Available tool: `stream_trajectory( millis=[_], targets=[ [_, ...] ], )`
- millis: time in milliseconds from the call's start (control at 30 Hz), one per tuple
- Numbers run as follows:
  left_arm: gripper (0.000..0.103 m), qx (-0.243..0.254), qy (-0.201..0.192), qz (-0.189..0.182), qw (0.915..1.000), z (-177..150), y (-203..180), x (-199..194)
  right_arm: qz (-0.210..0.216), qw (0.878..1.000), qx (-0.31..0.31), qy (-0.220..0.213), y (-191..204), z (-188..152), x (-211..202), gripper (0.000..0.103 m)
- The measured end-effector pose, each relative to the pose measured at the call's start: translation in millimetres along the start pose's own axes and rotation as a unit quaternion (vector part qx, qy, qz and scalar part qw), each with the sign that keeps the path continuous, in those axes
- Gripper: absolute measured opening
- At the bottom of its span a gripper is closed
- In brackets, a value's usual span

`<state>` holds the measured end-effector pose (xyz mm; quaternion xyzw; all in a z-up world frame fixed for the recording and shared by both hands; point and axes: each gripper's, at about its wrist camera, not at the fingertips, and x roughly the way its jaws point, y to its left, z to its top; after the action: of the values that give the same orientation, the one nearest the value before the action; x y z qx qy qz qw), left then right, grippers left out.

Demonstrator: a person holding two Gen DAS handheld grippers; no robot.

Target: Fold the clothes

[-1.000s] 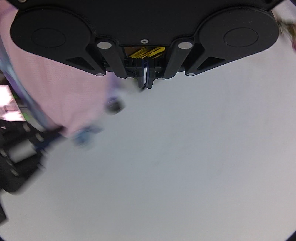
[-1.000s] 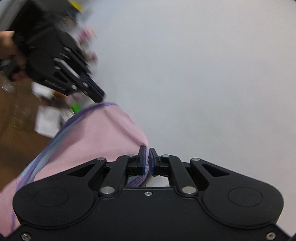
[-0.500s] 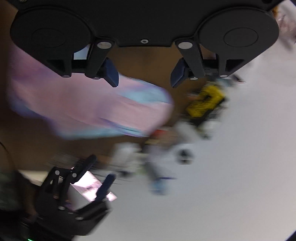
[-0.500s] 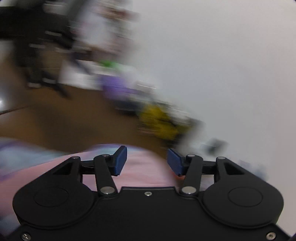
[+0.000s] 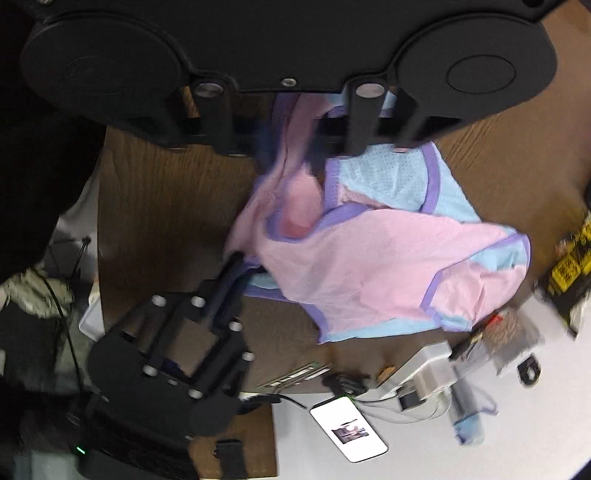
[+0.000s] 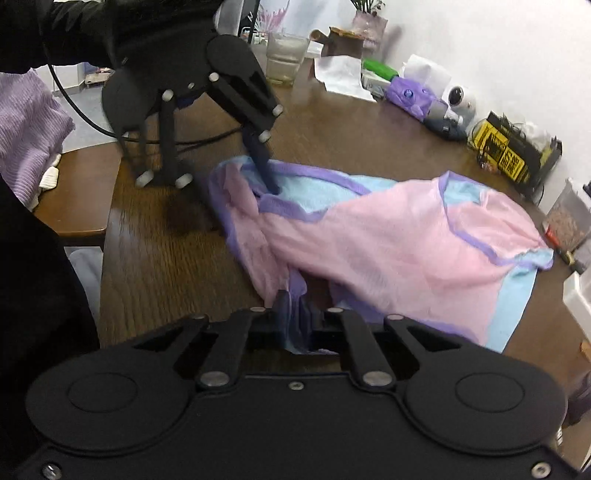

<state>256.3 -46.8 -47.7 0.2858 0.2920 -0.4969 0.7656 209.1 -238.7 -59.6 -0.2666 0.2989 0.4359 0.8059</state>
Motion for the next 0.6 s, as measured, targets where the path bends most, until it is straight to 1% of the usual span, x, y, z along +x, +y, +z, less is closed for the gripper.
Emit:
stream_trajectory(
  millis=[33, 100, 133, 167, 200, 233, 267, 300, 333, 400, 433, 467, 500, 533, 567, 600],
  targets=[
    [0.011, -0.014, -0.009, 0.002, 0.9999, 4, 8, -6, 0.008, 1.000, 0.020, -0.023, -6, 2, -7, 0.009],
    [0.012, -0.042, -0.026, 0.012, 0.9987, 11, 22, -16, 0.016, 0.995, 0.081, -0.060, -29, 5, -14, 0.009],
    [0.015, -0.053, -0.033, 0.022, 0.9978, 14, 29, -16, 0.017, 0.991, 0.114, -0.074, -41, 8, -21, 0.009],
    [0.032, -0.060, -0.037, 0.045, 0.9965, 17, 38, -19, 0.014, 0.987, 0.139, -0.081, -53, 11, -22, 0.009],
    [0.044, -0.046, -0.046, 0.063, 0.9959, 19, 36, -22, 0.011, 0.983, 0.163, -0.087, -65, 13, -20, 0.009],
    [0.066, -0.023, -0.057, 0.077, 0.9951, 19, 30, -25, 0.006, 0.972, 0.215, -0.091, -86, 13, -17, 0.009],
    [0.076, -0.001, -0.069, 0.091, 0.9935, 20, 24, -28, 0.007, 0.961, 0.262, -0.086, -103, 12, -14, 0.009],
    [0.078, 0.016, -0.068, 0.089, 0.9935, 20, 16, -26, 0.011, 0.950, 0.302, -0.078, -117, 9, -9, 0.009],
    [0.078, 0.031, -0.063, 0.081, 0.9942, 21, 7, -22, 0.013, 0.942, 0.328, -0.070, -126, 7, -5, 0.009],
    [0.079, 0.052, -0.051, 0.071, 0.9948, 21, -8, -12, 0.013, 0.932, 0.357, -0.058, -136, 4, 5, 0.009],
    [0.078, 0.057, -0.031, 0.079, 0.9948, 20, -14, -2, 0.013, 0.929, 0.367, -0.054, -139, 4, 9, 0.009],
    [0.075, 0.063, -0.007, 0.089, 0.9940, 19, -21, 10, 0.013, 0.925, 0.376, -0.050, -142, 5, 13, 0.009],
    [0.072, 0.070, 0.007, 0.097, 0.9928, 17, -23, 17, 0.014, 0.924, 0.378, -0.049, -144, 6, 14, 0.009],
    [0.063, 0.072, 0.007, 0.108, 0.9915, 15, -24, 20, 0.013, 0.922, 0.383, -0.050, -144, 7, 14, 0.009],
    [0.045, 0.061, 0.015, 0.107, 0.9923, 16, -21, 21, 0.013, 0.920, 0.387, -0.050, -144, 7, 14, 0.009],
    [0.032, 0.048, 0.022, 0.105, 0.9931, 17, -18, 20, 0.013, 0.918, 0.392, -0.051, -144, 8, 13, 0.009]
  ],
)
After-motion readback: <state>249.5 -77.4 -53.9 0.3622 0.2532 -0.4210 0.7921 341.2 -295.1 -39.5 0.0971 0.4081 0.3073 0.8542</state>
